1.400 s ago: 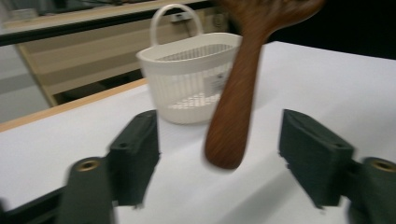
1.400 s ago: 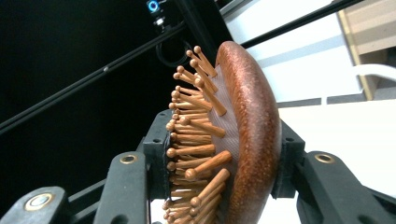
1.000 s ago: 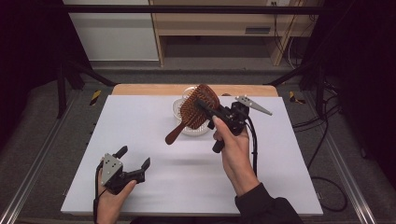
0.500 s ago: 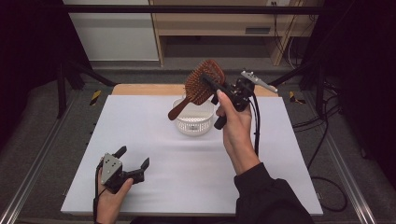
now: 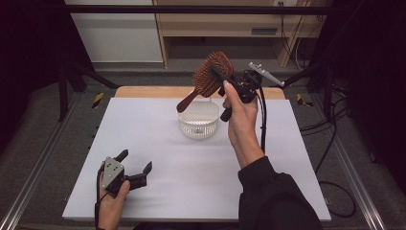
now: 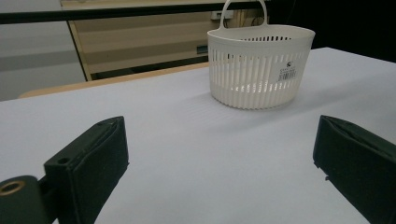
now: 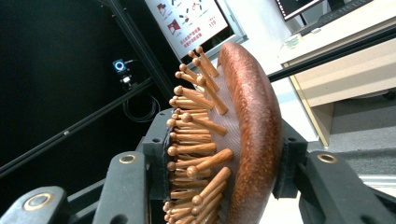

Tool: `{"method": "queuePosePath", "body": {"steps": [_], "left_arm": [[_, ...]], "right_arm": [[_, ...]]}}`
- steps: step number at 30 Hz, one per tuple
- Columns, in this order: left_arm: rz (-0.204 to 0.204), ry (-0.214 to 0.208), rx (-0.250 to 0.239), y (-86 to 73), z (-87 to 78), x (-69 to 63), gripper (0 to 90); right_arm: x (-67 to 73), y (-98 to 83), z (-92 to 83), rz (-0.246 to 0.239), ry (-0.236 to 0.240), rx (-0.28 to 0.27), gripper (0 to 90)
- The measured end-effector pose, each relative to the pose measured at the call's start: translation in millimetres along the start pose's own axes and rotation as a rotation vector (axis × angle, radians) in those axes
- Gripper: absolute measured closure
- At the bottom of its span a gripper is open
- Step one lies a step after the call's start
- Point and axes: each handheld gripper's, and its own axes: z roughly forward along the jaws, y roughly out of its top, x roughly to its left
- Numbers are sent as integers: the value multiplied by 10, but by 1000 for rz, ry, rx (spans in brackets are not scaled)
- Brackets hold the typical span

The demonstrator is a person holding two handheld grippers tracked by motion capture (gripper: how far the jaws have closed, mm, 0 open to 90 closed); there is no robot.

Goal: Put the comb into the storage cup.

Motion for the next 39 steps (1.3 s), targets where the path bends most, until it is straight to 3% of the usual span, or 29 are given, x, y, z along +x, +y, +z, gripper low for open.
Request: {"method": "queuePosePath", "body": {"steps": [21,39], "left_arm": [[7,6,-1,-13,-4,23,26],[-2,3,-5,-17,-3,34,26]], "right_arm": [[-158,14,20,-26,-45,-12,516],[-201,-65,71,-51,-66,0,514]]}}
